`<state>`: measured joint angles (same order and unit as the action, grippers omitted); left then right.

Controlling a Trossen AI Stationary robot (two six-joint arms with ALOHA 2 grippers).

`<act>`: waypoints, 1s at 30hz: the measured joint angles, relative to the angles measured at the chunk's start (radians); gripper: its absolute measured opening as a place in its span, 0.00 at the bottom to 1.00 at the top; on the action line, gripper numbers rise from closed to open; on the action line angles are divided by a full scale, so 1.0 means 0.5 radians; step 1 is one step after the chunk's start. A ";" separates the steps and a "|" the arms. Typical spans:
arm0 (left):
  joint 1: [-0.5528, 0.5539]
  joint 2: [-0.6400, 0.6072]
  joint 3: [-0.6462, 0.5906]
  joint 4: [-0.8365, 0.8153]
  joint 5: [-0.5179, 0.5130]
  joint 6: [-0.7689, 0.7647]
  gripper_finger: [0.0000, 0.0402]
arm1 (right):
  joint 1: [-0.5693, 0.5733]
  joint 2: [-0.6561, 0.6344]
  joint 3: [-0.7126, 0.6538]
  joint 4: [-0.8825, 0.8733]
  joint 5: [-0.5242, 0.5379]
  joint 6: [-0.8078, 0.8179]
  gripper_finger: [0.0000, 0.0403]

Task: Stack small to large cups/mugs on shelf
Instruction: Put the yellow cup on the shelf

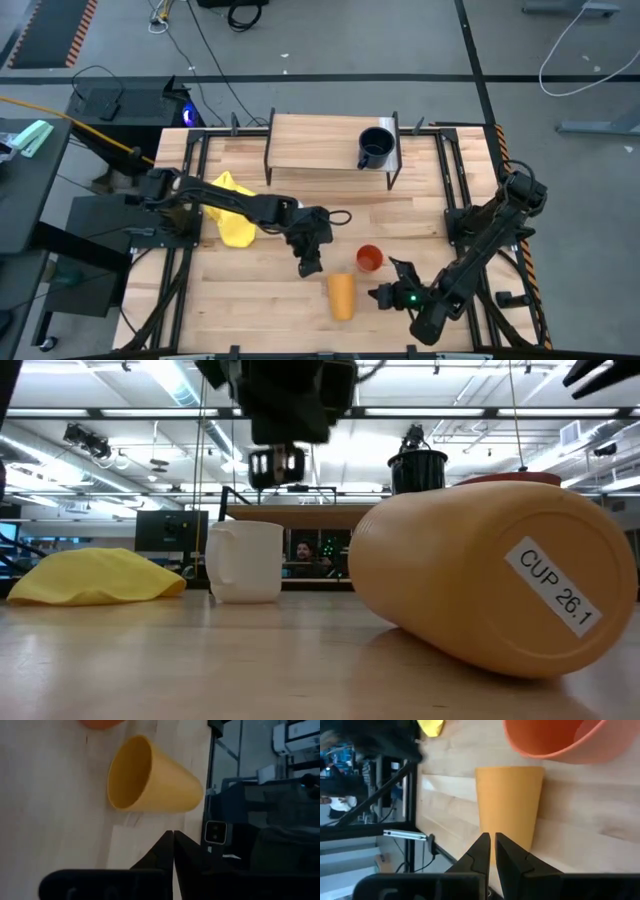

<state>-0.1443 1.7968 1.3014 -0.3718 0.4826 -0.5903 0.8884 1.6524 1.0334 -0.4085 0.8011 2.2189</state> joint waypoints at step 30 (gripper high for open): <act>-0.001 0.160 0.097 0.183 0.149 0.000 0.06 | 0.065 0.045 0.061 -0.044 -0.415 0.068 0.06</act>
<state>-0.1447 1.8767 1.3499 -0.2805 0.5573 -0.5903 0.9208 1.6751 1.0637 -0.4303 0.5938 2.2528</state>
